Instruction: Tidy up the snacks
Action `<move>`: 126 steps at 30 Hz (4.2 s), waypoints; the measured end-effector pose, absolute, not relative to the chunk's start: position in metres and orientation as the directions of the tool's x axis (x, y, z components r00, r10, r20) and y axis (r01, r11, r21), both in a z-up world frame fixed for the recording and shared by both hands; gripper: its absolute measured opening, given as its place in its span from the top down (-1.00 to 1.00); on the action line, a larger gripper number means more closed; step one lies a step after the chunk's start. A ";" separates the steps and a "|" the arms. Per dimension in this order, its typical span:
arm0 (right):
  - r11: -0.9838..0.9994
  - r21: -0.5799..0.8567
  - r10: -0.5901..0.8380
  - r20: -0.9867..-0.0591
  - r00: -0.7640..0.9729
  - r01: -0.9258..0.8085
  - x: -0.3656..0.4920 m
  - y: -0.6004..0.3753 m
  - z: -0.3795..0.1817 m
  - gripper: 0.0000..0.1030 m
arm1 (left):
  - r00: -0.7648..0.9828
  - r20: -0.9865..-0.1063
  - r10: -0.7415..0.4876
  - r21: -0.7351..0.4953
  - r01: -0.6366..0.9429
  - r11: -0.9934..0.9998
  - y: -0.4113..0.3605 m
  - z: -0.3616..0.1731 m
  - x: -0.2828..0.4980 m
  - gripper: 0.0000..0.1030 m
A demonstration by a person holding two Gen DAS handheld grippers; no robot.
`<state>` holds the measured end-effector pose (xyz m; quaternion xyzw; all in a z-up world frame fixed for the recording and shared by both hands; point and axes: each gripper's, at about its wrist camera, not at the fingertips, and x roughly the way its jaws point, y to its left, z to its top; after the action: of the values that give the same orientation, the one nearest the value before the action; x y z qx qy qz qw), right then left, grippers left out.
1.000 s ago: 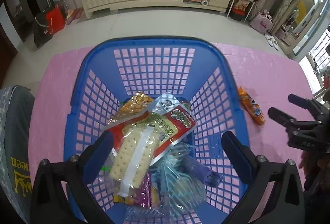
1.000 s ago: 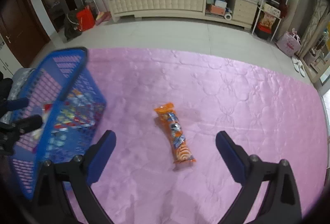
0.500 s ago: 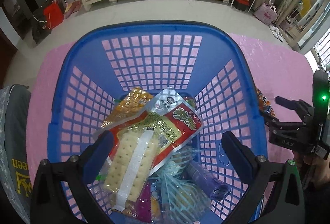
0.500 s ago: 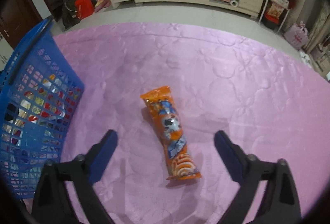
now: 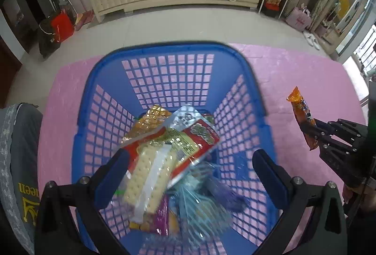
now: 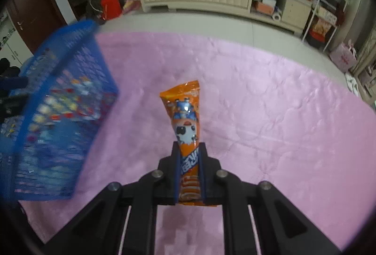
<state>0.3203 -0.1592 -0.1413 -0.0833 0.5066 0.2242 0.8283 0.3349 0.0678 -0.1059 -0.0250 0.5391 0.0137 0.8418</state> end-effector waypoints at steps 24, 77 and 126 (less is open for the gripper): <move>0.799 0.101 0.440 -0.770 0.462 -0.592 0.221 -0.085 0.002 0.67 | 0.634 -0.769 -0.086 -0.126 -0.018 0.992 0.103 -0.015 0.207 -1.00; 0.905 0.123 0.379 -0.668 0.640 -0.407 0.130 -0.126 -0.013 -0.55 | 0.819 -0.574 0.019 -0.105 -0.096 0.990 0.080 -0.013 0.074 -1.00; 0.951 0.019 0.293 -0.369 0.882 -0.308 -0.055 -0.184 0.051 -1.00 | 0.920 -0.390 -0.034 -0.037 0.022 0.999 -0.002 0.031 -0.064 -1.00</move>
<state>-0.0549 -0.1845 0.0510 -0.0203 0.1871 0.1551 0.9698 -0.0643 -0.0024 0.0314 -0.0160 0.1994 -0.0142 0.9797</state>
